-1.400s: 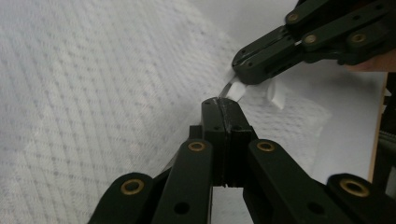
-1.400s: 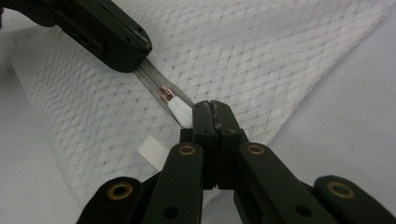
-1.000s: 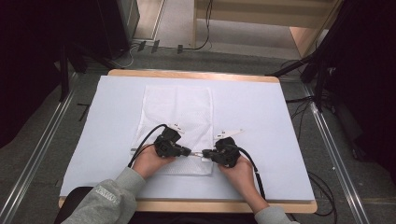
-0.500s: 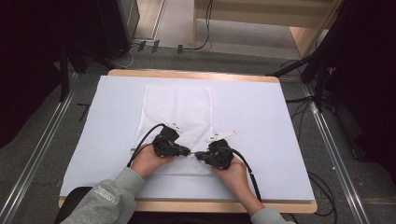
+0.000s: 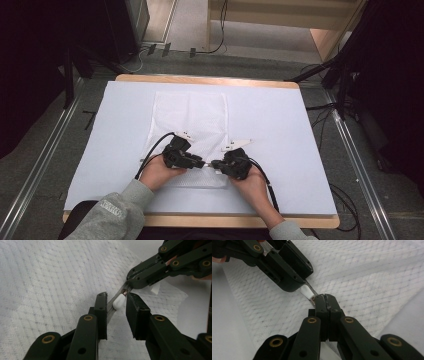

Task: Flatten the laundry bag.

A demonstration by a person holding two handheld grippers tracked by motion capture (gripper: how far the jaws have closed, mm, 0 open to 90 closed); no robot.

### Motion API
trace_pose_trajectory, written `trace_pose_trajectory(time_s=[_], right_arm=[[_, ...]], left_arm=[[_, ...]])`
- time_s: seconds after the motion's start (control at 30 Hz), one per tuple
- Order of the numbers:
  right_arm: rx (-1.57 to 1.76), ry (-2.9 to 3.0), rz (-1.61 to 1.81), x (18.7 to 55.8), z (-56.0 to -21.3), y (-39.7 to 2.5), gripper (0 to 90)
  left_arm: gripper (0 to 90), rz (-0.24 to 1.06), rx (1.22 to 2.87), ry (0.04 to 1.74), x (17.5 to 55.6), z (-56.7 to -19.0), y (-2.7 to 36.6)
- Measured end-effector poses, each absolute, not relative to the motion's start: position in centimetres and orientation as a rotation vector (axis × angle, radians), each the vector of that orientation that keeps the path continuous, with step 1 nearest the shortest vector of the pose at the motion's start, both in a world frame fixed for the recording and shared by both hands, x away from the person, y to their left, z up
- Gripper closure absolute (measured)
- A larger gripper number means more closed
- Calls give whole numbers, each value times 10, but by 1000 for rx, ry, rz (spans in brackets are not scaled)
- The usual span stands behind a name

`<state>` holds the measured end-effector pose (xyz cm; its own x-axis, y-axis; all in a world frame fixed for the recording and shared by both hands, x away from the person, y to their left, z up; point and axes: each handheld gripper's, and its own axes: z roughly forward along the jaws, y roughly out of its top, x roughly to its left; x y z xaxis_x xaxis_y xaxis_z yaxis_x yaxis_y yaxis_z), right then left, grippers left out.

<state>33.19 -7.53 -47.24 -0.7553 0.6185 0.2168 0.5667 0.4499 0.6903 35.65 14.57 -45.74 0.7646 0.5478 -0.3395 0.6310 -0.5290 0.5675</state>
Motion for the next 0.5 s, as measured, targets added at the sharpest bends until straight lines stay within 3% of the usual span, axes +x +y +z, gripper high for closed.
trace_pose_trajectory(time_s=[0.5], right_arm=[[1073,2617,1233,333,-475,-77,900]], left_arm=[[803,-173,2265,836,354,-463,136]])
